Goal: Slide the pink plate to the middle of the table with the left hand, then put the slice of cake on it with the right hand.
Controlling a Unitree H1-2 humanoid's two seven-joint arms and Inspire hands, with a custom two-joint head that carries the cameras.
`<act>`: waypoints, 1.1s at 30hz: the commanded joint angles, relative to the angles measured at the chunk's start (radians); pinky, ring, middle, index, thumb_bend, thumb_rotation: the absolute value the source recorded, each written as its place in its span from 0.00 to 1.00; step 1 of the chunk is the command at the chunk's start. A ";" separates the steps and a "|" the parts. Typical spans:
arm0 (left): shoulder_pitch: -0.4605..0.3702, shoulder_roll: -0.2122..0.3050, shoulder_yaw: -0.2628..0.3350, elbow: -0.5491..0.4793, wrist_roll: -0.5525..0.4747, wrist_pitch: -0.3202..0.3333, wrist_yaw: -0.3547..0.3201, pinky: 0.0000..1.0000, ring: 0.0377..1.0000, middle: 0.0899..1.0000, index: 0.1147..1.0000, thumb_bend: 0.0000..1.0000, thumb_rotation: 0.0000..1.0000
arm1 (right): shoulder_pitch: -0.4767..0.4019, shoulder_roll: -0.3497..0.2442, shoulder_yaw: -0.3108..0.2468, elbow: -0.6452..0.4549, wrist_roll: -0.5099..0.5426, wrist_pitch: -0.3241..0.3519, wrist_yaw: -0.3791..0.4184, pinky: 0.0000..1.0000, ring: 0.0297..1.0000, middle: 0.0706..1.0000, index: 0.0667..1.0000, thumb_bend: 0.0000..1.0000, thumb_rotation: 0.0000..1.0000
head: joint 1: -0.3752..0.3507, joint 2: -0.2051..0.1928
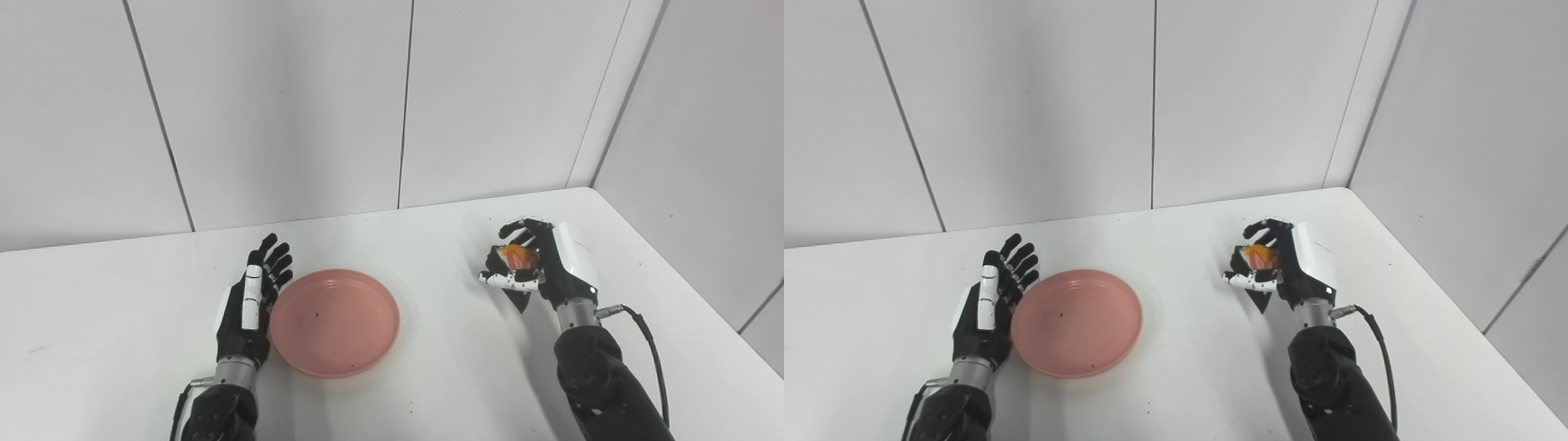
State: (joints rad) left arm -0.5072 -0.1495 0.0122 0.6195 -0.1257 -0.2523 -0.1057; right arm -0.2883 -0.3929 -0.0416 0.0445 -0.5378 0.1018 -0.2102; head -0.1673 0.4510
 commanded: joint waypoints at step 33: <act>0.063 -0.057 -0.063 0.107 0.112 -0.085 0.116 0.86 0.88 0.88 0.87 0.68 1.00 | -0.259 0.149 0.327 0.037 -0.037 -0.152 0.234 0.17 0.21 0.43 0.45 0.52 0.00 | 0.155 0.013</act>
State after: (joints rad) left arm -0.5136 -0.2018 -0.0424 0.6570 -0.0191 -0.3025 0.0110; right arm -0.4928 -0.2495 0.2831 0.0783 -0.5743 0.0034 0.0303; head -0.0138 0.4633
